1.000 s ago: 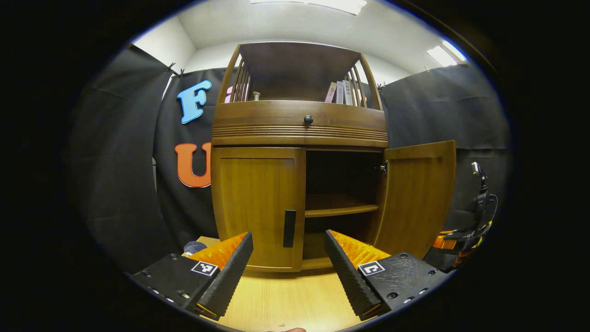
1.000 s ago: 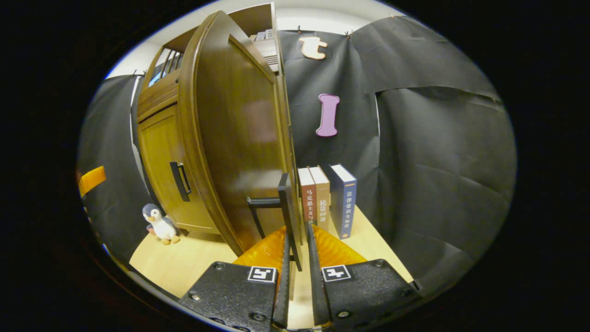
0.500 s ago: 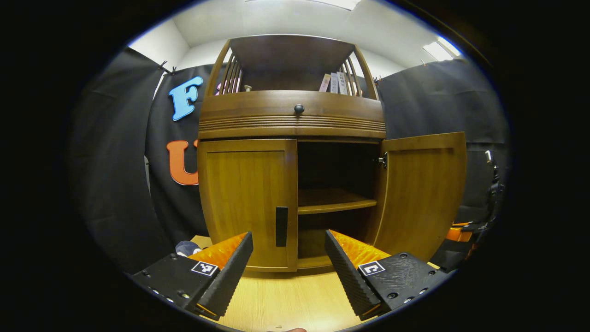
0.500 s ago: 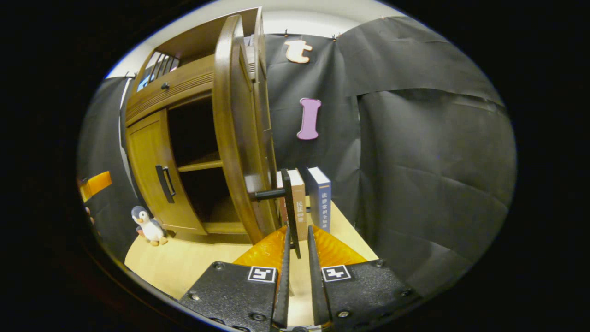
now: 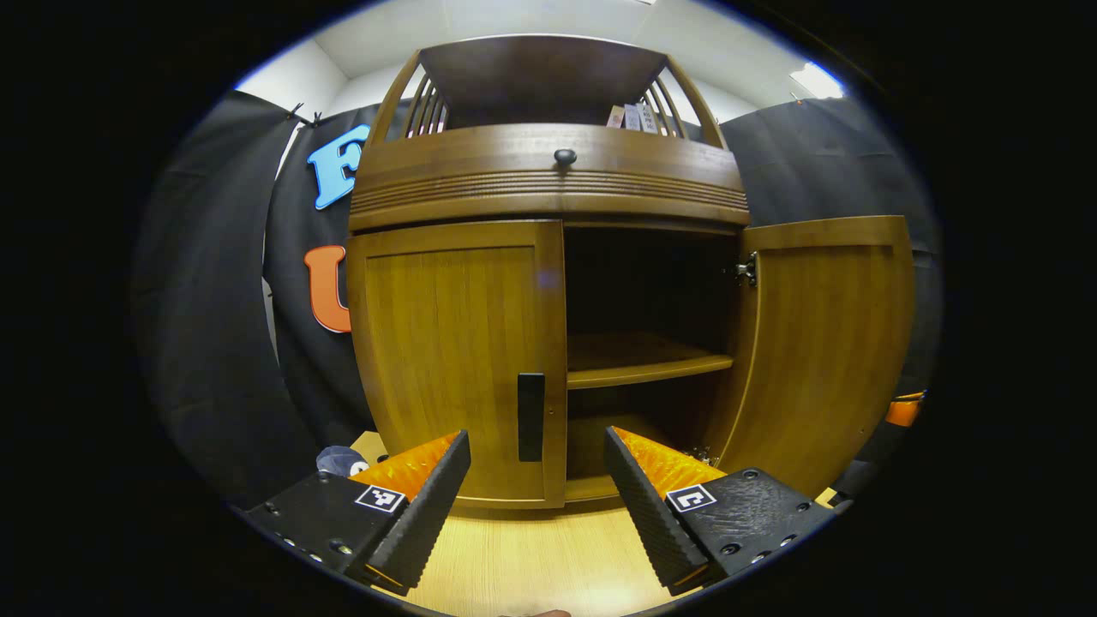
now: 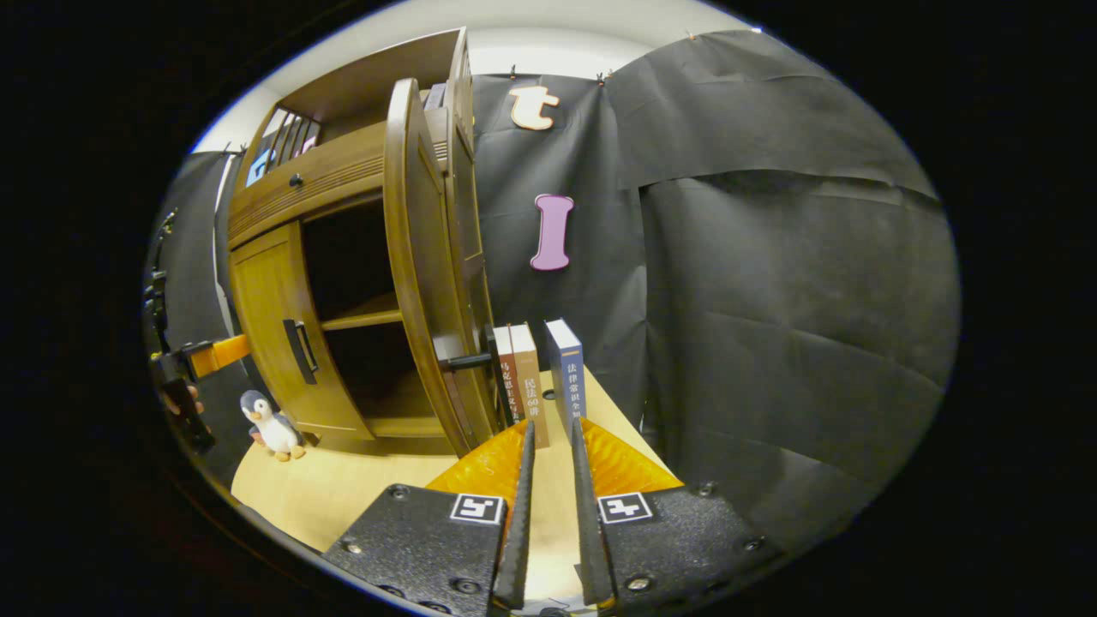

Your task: Open the right door of the double-door shoe cabinet with the right hand, and open the left door with the left hand.

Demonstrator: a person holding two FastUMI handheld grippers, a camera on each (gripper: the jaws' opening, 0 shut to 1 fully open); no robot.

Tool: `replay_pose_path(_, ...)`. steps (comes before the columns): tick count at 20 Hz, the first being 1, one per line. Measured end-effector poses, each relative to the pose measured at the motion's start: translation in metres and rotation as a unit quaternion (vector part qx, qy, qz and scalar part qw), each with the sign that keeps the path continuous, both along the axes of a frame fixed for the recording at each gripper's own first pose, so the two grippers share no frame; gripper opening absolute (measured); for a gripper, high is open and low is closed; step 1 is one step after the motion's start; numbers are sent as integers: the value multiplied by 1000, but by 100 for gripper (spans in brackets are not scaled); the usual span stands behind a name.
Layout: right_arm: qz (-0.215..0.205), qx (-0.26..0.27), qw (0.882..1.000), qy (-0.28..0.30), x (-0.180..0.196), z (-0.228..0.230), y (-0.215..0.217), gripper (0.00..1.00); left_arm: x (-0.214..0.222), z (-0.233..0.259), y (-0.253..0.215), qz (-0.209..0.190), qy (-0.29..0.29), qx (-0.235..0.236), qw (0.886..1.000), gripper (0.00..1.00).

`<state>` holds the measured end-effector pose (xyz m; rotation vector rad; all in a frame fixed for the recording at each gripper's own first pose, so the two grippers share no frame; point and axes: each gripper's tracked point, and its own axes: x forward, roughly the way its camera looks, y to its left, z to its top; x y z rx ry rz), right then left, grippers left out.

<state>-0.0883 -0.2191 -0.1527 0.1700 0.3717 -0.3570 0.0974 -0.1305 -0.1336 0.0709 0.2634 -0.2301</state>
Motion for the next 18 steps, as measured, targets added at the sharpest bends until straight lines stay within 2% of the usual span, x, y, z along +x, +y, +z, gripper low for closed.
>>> replay_pose_path(3, -16, -6, 1000, -6, -8, 6, -10, 30, 20, -13, -3, 1, 12, -1, 1000, 95)
replay_pose_path(8, -29, -7, 1000, -7, -15, 11, -20, 63, 57, -31, -2, 20, 22, 0, 1000, 95)
replay_pose_path(10, -37, -11, 999, -9, -17, 11, -26, 67, 79, -42, -3, 28, 24, 3, 999, 95)
replay_pose_path(12, -43, -11, 999, -8, -19, 11, -30, 67, 91, -56, -2, 37, 35, 5, 999, 95)
replay_pose_path(13, -46, -11, 999, -9, -19, 11, -33, 69, 97, -61, -4, 39, 38, 4, 999, 100)
replay_pose_path(14, -49, -10, 999, -9, -20, 12, -35, 67, 102, -65, -6, 40, 41, 3, 998, 95)
replay_pose_path(15, -51, -11, 999, -8, -20, 13, -37, 67, 108, -69, -7, 39, 41, 2, 998, 95)
replay_pose_path(17, -56, -14, 998, -9, -20, 16, -42, 67, 117, -72, -6, 44, 32, 10, 998, 79)
replay_pose_path(18, -59, -16, 998, -10, -20, 18, -44, 67, 123, -72, -6, 45, 26, 14, 999, 75)
